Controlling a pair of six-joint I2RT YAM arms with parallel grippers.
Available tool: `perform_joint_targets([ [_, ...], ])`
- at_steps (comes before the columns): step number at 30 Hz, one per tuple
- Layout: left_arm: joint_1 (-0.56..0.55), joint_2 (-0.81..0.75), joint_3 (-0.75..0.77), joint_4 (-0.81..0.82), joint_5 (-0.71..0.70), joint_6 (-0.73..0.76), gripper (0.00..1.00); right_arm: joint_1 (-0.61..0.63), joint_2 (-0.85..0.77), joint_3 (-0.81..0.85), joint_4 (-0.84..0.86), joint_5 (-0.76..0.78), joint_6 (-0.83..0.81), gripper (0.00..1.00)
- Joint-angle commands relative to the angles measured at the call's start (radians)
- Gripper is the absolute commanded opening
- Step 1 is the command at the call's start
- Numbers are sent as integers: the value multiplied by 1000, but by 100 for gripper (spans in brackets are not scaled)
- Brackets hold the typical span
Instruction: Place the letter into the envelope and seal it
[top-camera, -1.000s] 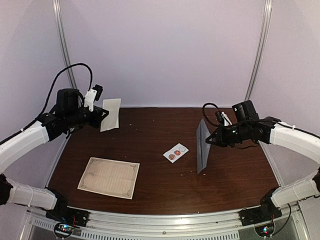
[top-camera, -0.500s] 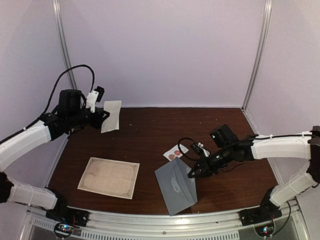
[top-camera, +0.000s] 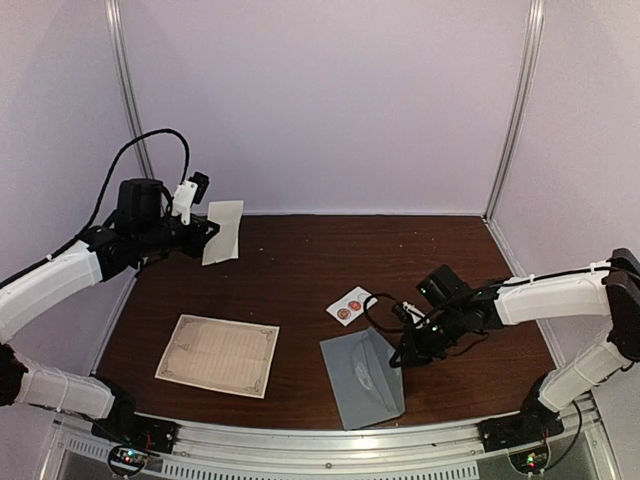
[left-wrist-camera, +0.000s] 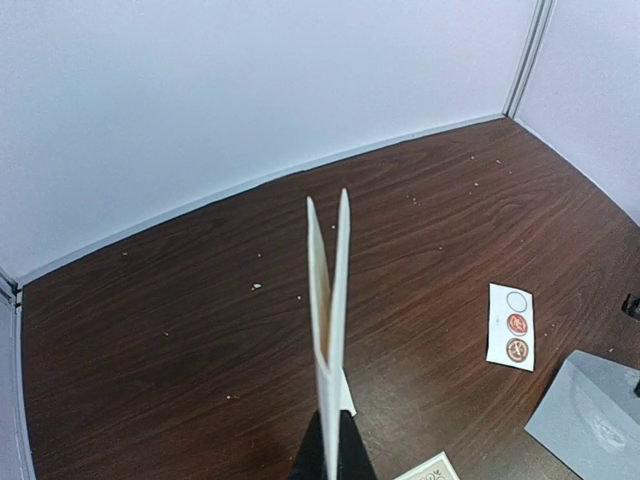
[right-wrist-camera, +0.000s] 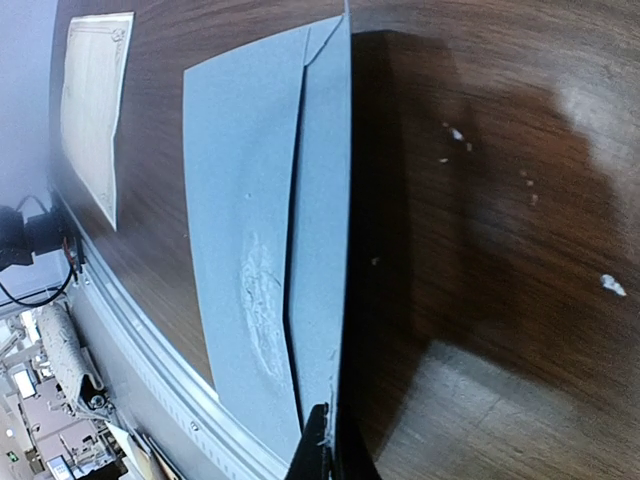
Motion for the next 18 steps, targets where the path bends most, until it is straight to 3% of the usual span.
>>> perform_joint_targets([
  [1, 5, 7, -9, 59, 7, 14, 0, 1, -3, -18, 0, 99, 32, 0],
  [15, 4, 3, -12, 70, 70, 24, 0, -24, 13, -6, -37, 162, 14, 0],
  [16, 3, 0, -14, 76, 97, 24, 0, -31, 10, 2, -60, 167, 3, 3],
  [17, 0, -3, -15, 84, 123, 23, 0, -40, 1, 12, -82, 172, -12, 14],
  [18, -8, -7, -14, 92, 145, 13, 0, -51, -14, 20, -102, 181, -21, 30],
])
